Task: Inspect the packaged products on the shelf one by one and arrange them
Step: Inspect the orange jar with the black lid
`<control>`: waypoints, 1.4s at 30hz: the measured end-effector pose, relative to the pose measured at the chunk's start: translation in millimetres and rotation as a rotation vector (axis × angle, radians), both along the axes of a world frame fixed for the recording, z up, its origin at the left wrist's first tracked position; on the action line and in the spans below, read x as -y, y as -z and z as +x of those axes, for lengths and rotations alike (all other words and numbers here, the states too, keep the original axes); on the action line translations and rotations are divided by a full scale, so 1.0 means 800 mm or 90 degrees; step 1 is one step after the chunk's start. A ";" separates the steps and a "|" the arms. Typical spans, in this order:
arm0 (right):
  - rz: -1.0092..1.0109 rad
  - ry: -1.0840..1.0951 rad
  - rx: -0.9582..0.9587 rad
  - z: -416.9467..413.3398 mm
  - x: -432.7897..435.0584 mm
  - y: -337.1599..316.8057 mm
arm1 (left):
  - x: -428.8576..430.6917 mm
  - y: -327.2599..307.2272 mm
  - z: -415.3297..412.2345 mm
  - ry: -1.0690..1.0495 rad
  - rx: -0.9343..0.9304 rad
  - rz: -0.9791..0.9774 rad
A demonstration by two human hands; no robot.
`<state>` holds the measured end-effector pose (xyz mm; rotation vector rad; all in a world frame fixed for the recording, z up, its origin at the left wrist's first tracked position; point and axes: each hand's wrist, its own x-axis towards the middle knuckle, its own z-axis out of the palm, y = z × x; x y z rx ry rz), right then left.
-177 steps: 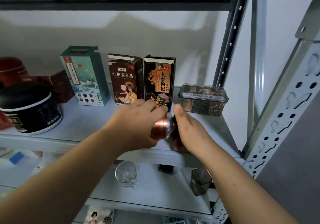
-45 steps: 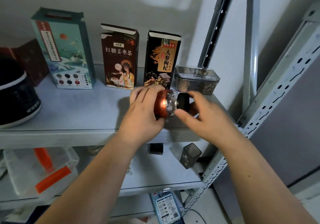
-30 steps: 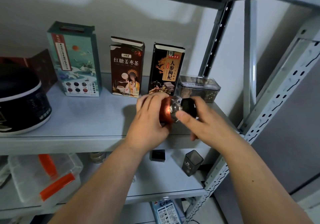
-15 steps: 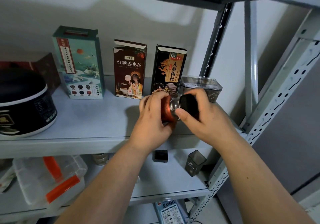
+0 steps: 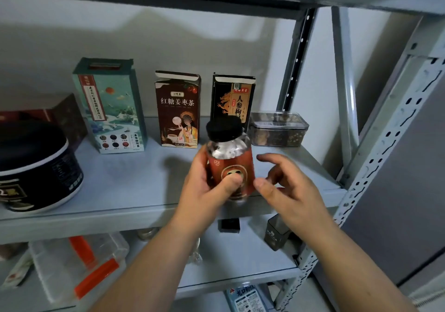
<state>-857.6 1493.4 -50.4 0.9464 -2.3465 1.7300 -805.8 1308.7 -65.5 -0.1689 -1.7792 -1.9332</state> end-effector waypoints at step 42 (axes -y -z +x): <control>-0.392 0.722 0.337 0.593 -0.510 0.210 | -0.621 0.155 0.333 0.781 0.484 -0.263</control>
